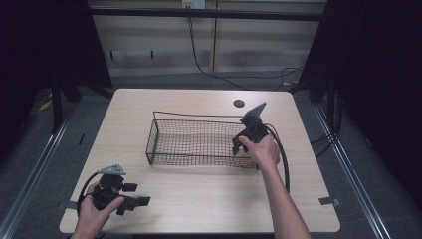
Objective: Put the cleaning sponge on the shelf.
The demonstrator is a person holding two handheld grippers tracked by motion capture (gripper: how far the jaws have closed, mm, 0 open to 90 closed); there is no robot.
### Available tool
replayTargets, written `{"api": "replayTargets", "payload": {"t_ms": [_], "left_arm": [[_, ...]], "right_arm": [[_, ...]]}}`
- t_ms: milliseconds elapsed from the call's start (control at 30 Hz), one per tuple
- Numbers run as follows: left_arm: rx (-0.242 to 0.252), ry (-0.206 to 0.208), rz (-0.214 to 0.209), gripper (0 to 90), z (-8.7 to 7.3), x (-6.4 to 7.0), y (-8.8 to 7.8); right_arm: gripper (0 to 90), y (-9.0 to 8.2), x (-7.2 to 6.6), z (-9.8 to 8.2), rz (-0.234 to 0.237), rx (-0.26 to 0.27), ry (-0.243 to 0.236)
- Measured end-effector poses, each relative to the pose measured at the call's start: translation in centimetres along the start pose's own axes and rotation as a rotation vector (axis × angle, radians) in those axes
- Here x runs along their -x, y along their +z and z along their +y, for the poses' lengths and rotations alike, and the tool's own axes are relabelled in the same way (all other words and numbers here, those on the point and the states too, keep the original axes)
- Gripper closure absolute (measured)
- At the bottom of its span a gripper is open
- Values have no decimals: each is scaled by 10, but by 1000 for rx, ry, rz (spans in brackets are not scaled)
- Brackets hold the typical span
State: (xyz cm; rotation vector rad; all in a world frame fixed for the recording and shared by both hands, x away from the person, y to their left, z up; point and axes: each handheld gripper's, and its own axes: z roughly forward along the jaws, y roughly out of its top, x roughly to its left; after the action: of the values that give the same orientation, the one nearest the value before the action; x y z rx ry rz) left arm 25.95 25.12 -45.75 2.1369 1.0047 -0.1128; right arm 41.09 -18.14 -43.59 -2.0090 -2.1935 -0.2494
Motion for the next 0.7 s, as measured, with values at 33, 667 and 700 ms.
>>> {"api": "replayTargets", "payload": {"t_ms": [33, 667, 700], "left_arm": [[0, -1, 0, 189, 0, 0, 0], [0, 0, 0, 189, 0, 0, 0], [3, -2, 3, 189, 0, 0, 0]], "right_arm": [[255, 1, -1, 0, -4, -4, 2], [225, 2, -7, 1, -61, -4, -31], [225, 1, -7, 0, -61, 1, -33]]}}
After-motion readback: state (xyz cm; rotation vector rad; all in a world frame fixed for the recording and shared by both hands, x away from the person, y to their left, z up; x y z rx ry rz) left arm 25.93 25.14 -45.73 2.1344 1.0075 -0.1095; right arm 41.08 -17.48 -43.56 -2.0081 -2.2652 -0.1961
